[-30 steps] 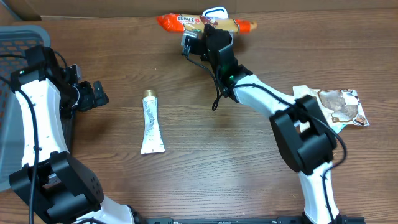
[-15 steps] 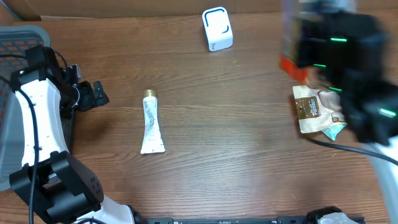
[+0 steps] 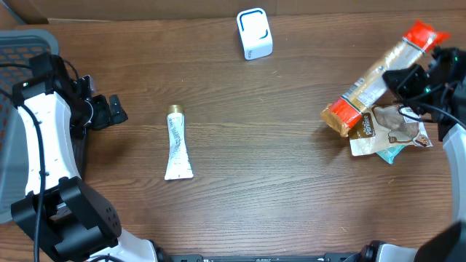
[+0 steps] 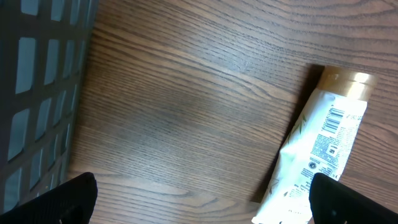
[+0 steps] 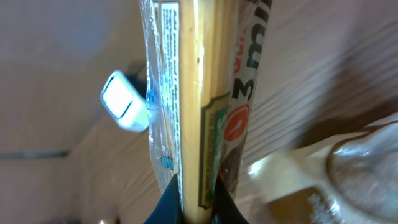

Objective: Scan the item barcode
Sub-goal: 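Carry the pasta pack right and drop it on the item pile, then reach the right gripper to the white tube and grasp it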

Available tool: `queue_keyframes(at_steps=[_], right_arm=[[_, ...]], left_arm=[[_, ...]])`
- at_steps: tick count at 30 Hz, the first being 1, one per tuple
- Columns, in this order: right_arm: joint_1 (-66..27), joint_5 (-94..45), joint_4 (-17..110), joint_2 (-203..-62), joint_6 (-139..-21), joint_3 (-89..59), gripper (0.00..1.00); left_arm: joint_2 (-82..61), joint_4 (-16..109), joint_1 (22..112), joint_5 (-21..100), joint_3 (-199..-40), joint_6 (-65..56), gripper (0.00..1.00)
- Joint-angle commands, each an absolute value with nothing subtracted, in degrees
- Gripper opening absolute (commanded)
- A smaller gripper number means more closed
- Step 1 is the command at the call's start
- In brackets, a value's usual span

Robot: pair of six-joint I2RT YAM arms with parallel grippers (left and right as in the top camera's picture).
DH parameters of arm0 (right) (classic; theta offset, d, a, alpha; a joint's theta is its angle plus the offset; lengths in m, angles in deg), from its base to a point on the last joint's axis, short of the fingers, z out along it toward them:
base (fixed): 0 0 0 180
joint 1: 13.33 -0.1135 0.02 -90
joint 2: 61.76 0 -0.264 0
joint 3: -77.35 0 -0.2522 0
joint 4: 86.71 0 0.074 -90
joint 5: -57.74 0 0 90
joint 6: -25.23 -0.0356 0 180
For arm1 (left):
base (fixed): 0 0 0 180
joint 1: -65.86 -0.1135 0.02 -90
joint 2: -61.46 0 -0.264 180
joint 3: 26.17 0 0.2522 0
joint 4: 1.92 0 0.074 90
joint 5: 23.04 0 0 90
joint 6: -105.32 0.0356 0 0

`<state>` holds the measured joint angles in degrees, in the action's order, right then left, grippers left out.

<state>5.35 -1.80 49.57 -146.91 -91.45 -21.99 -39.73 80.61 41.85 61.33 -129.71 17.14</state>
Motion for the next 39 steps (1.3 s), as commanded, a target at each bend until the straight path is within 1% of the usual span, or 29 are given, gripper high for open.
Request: queue_keyframes(at_steps=[1, 4, 8, 9, 10, 11, 13, 14, 18, 21, 26, 29, 33, 34, 36, 38, 39], right_arm=[[8.2, 4.3, 56.0, -148.0, -94.8, -23.5, 0.04], [9.8, 4.3, 57.6, -151.8, -94.8, -24.6, 0.04], [11.4, 3.1, 55.5, -155.9, -94.8, -24.6, 0.04], [11.6, 2.7, 54.9, -156.4, -94.8, -24.6, 0.08], [11.9, 2.2, 54.3, -156.8, -94.8, -24.6, 0.19], [12.2, 1.2, 53.5, -156.9, -94.8, -24.6, 0.37], [12.6, -1.0, 52.1, -156.9, -94.8, -24.6, 0.43], [12.8, -1.9, 51.7, -156.8, -94.6, -24.6, 0.47], [13.6, -2.0, 51.2, -156.7, -91.3, -24.4, 0.57], [13.7, -2.0, 49.8, -156.3, -89.7, -23.7, 0.6], [11.8, 1.3, 46.7, -153.7, -86.7, -21.0, 0.59], [7.7, 5.0, 46.0, -151.5, -84.1, -19.6, 0.51], [-2.1, 8.1, 47.5, -150.5, -84.2, -19.0, 0.51], [-5.6, 8.1, 48.5, -150.6, -84.2, -19.1, 0.53], [-11.7, 7.9, 50.7, -151.3, -84.2, -19.1, 0.59], [-20.6, 7.8, 55.3, -153.0, -84.2, -19.1, 0.63], [-22.2, 7.7, 56.3, -153.5, -84.3, -19.1, 0.63]], left_arm=[[-40.1, 80.6, 41.5, 61.1, -130.4, 16.2, 1.0], [-40.1, 80.6, 41.5, 61.1, -130.4, 16.2, 1.0], [-40.1, 80.6, 41.6, 61.1, -130.4, 16.2, 0.99], [-40.1, 80.6, 41.7, 61.1, -130.4, 16.2, 1.0], [-40.1, 80.6, 41.8, 61.1, -130.4, 16.2, 1.0], [-40.1, 80.6, 41.8, 61.1, -130.4, 16.2, 1.0], [-40.1, 80.6, 41.8, 61.2, -130.4, 16.2, 1.0], [-40.1, 80.5, 41.8, 61.1, -130.4, 16.2, 1.0], [-40.1, 80.6, 42.1, 61.1, -130.4, 16.2, 1.0], [-40.1, 80.5, 42.2, 61.1, -130.4, 16.2, 1.0], [-40.1, 80.6, 42.2, 61.1, -130.4, 16.2, 1.0], [-40.1, 80.6, 42.4, 61.1, -130.4, 16.2, 0.99], [-40.1, 80.6, 42.3, 61.1, -130.4, 16.2, 1.0], [-40.1, 80.6, 42.3, 61.1, -130.4, 16.2, 0.99], [-40.1, 80.6, 42.3, 61.1, -130.4, 16.2, 1.0], [-40.1, 80.5, 42.3, 61.1, -130.4, 16.2, 0.99], [-40.1, 80.6, 42.3, 61.1, -130.4, 16.2, 0.99]])
